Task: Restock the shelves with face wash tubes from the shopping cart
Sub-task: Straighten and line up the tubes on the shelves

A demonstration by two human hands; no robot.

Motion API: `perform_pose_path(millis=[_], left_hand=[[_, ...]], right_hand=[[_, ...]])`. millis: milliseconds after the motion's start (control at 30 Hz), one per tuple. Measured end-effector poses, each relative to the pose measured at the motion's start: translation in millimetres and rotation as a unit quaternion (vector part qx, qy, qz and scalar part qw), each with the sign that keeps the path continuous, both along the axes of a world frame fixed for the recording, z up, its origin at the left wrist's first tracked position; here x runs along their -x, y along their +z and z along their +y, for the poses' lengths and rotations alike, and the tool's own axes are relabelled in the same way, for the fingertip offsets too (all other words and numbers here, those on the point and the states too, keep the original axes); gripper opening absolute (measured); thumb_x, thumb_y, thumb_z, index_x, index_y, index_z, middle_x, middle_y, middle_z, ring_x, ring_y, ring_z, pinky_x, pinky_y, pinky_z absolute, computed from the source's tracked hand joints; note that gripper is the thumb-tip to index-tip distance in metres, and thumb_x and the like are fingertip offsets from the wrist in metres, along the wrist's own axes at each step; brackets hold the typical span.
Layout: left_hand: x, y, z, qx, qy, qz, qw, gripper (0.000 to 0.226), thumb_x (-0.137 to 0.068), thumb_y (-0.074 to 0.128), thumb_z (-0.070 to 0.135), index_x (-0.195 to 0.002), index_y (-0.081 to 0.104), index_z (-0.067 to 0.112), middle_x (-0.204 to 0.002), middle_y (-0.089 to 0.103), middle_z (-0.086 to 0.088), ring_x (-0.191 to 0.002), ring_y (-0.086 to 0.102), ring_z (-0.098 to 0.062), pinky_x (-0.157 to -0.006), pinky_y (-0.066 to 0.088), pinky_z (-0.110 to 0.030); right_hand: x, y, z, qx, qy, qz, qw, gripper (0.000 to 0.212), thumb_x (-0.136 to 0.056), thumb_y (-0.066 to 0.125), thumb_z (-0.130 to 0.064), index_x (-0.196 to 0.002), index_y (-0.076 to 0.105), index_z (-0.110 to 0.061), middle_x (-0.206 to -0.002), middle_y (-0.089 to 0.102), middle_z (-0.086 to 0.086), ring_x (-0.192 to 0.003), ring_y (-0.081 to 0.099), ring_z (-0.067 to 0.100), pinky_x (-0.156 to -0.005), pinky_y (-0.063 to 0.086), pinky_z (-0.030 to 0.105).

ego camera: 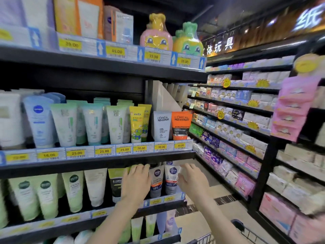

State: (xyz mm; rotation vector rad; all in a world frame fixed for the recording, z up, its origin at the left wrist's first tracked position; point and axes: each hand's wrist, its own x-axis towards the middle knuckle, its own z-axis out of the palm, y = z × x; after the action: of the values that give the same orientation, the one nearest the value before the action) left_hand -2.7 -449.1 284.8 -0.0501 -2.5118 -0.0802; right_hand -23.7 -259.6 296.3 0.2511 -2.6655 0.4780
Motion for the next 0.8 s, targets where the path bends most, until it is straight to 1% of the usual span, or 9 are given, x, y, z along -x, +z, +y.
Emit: perform_pose_path(millis=[67, 100, 167, 267, 333, 500, 600, 700, 800], left_hand=[[-4.9, 19.2, 6.4, -0.001, 0.000, -0.017, 1.000, 0.035, -0.088, 0.056, 0.036, -0.119, 0.057, 0.020, -0.107, 0.065, 0.002, -0.100, 0.061, -0.018, -0.084, 0.045, -0.034], [-5.2, 26.5, 8.8, 0.006, -0.008, 0.001, 1.000, 0.038, -0.095, 0.043, 0.037, -0.129, 0.047, 0.020, -0.119, 0.059, 0.002, -0.111, 0.056, -0.017, -0.091, 0.041, -0.032], [-6.8, 43.5, 14.5, 0.006, -0.021, 0.028, 0.999, 0.042, -0.099, 0.032, 0.038, -0.136, 0.039, 0.020, -0.130, 0.053, 0.002, -0.120, 0.049, -0.016, -0.095, 0.039, -0.030], [-4.1, 69.0, 19.3, -0.028, -0.046, 0.064, 0.996, 0.040, -0.097, 0.038, 0.035, -0.132, 0.047, 0.016, -0.127, 0.057, -0.001, -0.115, 0.054, -0.019, -0.089, 0.043, -0.032], [0.2, 83.2, 19.8, -0.031, -0.047, 0.086, 0.995, 0.037, -0.096, 0.041, 0.033, -0.127, 0.051, 0.016, -0.120, 0.060, -0.001, -0.109, 0.056, -0.020, -0.081, 0.045, -0.033], [11.3, 112.6, 21.7, -0.027, -0.020, 0.096, 0.995, 0.037, -0.096, 0.039, 0.031, -0.131, 0.042, 0.018, -0.121, 0.055, 0.001, -0.109, 0.052, -0.017, -0.081, 0.043, -0.029], [19.1, 119.9, 24.9, -0.043, -0.005, 0.090, 0.995, 0.043, -0.096, 0.039, 0.033, -0.136, 0.033, 0.018, -0.129, 0.046, 0.000, -0.114, 0.048, -0.016, -0.081, 0.046, -0.027], [25.8, 125.0, 32.1, -0.049, 0.007, 0.080, 0.996, 0.052, -0.096, 0.042, 0.035, -0.142, 0.024, 0.017, -0.144, 0.030, -0.003, -0.125, 0.040, -0.017, -0.091, 0.046, -0.029], [33.0, 129.1, 41.6, -0.029, 0.025, 0.083, 0.996, 0.059, -0.096, 0.043, 0.036, -0.146, 0.019, 0.017, -0.153, 0.016, -0.003, -0.138, 0.024, -0.020, -0.106, 0.031, -0.037]], right_hand=[[-5.7, 17.2, 3.1, 0.001, -0.002, 0.016, 1.000, 0.039, -0.095, 0.043, -0.035, -0.132, 0.045, -0.024, -0.130, 0.051, -0.003, -0.117, 0.050, 0.017, -0.089, 0.041, 0.027], [-8.1, 25.8, 4.8, 0.004, -0.002, 0.026, 1.000, 0.038, -0.095, 0.043, -0.035, -0.132, 0.045, -0.025, -0.129, 0.052, -0.004, -0.116, 0.051, 0.017, -0.089, 0.042, 0.028], [-12.3, 42.3, 8.9, 0.014, 0.000, 0.053, 0.998, 0.035, -0.095, 0.044, -0.034, -0.128, 0.047, -0.026, -0.125, 0.054, -0.005, -0.112, 0.052, 0.017, -0.085, 0.044, 0.029], [-12.5, 64.4, 14.5, 0.034, 0.002, 0.089, 0.995, 0.032, -0.094, 0.047, -0.034, -0.124, 0.050, -0.025, -0.120, 0.056, -0.005, -0.105, 0.055, 0.016, -0.073, 0.043, 0.027], [-8.2, 77.0, 17.0, 0.037, 0.004, 0.100, 0.994, 0.033, -0.093, 0.049, -0.034, -0.124, 0.050, -0.023, -0.119, 0.056, -0.004, -0.106, 0.055, 0.015, -0.073, 0.042, 0.026], [8.8, 99.1, 16.7, 0.068, 0.013, 0.114, 0.991, 0.038, -0.093, 0.051, -0.031, -0.128, 0.045, -0.020, -0.123, 0.054, -0.001, -0.108, 0.054, 0.018, -0.073, 0.044, 0.030], [22.3, 102.7, 12.0, 0.103, 0.027, 0.103, 0.989, 0.046, -0.092, 0.053, -0.029, -0.134, 0.038, -0.018, -0.128, 0.048, 0.002, -0.107, 0.055, 0.021, -0.073, 0.047, 0.031], [37.4, 102.1, 6.2, 0.131, 0.019, 0.087, 0.987, 0.062, -0.090, 0.057, -0.029, -0.142, 0.025, -0.017, -0.136, 0.037, 0.008, -0.106, 0.056, 0.023, -0.073, 0.048, 0.032], [50.4, 101.1, -0.5, 0.152, 0.006, 0.084, 0.985, 0.075, -0.088, 0.061, -0.029, -0.145, 0.014, -0.021, -0.139, 0.032, 0.012, -0.104, 0.058, 0.026, -0.071, 0.048, 0.032]])
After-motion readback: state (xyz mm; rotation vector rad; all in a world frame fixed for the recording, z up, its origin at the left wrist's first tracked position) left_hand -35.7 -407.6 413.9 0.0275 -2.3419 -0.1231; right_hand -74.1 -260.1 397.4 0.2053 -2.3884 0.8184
